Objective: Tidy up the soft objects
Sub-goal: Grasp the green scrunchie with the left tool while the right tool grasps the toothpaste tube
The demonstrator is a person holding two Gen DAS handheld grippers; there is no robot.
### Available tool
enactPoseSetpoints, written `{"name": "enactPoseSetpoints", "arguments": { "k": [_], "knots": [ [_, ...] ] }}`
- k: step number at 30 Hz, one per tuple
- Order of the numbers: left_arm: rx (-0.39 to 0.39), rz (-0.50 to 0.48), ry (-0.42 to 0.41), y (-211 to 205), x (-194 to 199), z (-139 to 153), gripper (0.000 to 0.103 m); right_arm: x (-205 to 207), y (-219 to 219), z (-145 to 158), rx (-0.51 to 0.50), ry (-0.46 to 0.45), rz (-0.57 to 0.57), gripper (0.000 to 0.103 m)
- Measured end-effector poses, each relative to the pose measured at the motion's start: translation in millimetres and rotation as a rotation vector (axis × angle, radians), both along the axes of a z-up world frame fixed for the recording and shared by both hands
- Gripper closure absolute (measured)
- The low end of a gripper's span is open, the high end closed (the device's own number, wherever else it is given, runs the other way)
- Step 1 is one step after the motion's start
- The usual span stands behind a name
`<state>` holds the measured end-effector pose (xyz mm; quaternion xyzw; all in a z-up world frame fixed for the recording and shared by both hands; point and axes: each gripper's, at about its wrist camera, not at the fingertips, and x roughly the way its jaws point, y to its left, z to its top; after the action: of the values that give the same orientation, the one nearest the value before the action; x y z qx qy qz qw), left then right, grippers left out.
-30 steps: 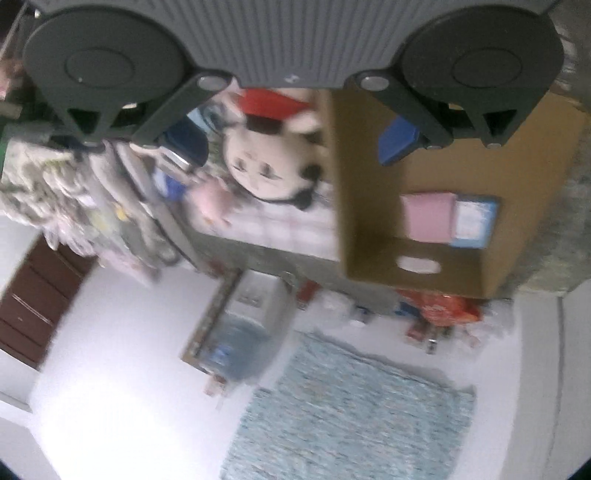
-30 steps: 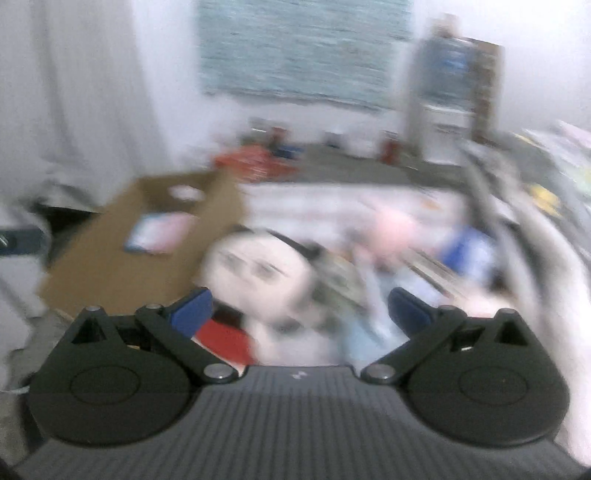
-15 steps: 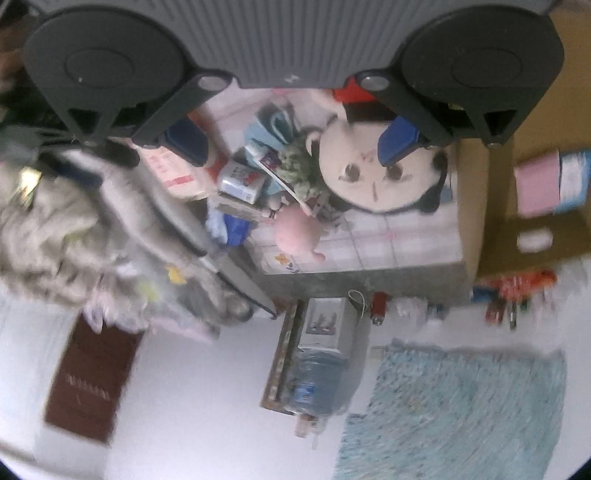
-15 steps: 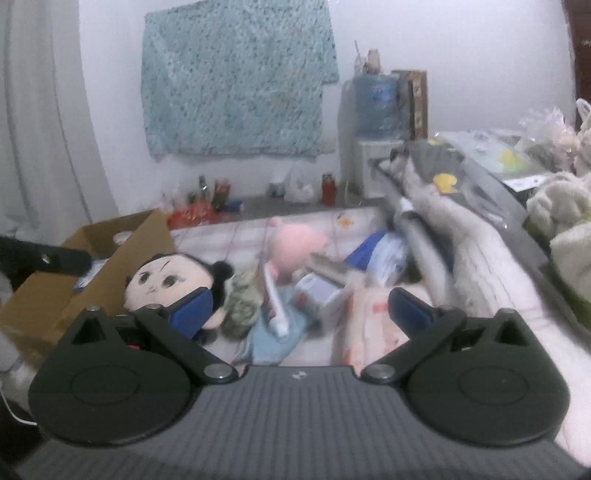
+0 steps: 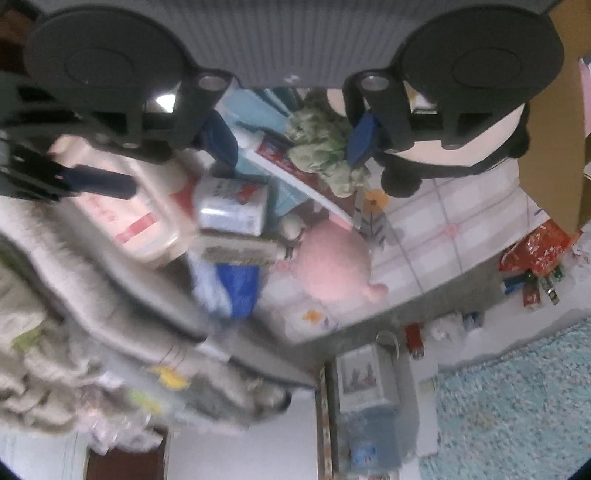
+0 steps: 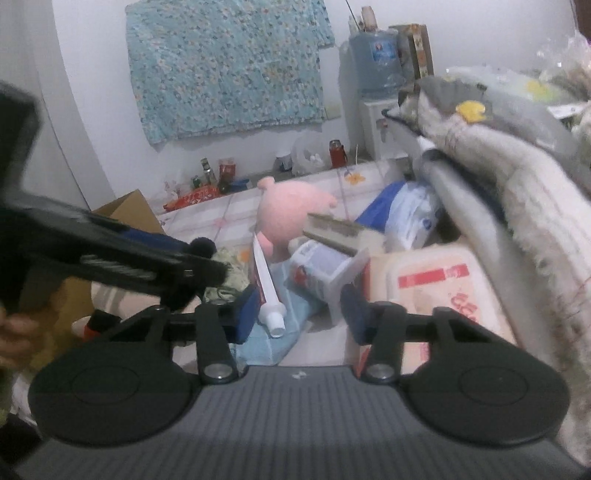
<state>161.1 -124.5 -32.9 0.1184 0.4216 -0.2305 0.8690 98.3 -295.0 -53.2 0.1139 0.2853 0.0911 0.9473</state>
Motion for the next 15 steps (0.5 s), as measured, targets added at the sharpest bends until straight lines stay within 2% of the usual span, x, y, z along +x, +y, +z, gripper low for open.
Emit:
{"name": "enactPoseSetpoints", "arguments": {
  "k": [2,6,8,10,13,15],
  "knots": [
    [0.044,0.001,0.028,-8,14,-13,0.047,5,0,-7,-0.008,0.004,0.001,0.062],
    [0.116,0.006,0.073,-20,33,-34,0.049,6,0,-13,-0.019,0.002,0.015,0.068],
    [0.140,0.000,0.091,-22,39,-43,0.054,5,2,-14,-0.015,0.001,0.023,0.072],
    [0.153,0.012,0.112,-21,44,-51,0.072,8,3,-15,-0.015,-0.002,0.035,0.075],
    [0.155,0.049,0.118,-15,50,-57,0.087,11,7,-13,-0.018,-0.005,0.058,0.079],
    [0.134,0.066,0.103,-8,51,-55,0.089,18,11,-12,-0.022,0.003,0.086,0.083]
  ]
}}
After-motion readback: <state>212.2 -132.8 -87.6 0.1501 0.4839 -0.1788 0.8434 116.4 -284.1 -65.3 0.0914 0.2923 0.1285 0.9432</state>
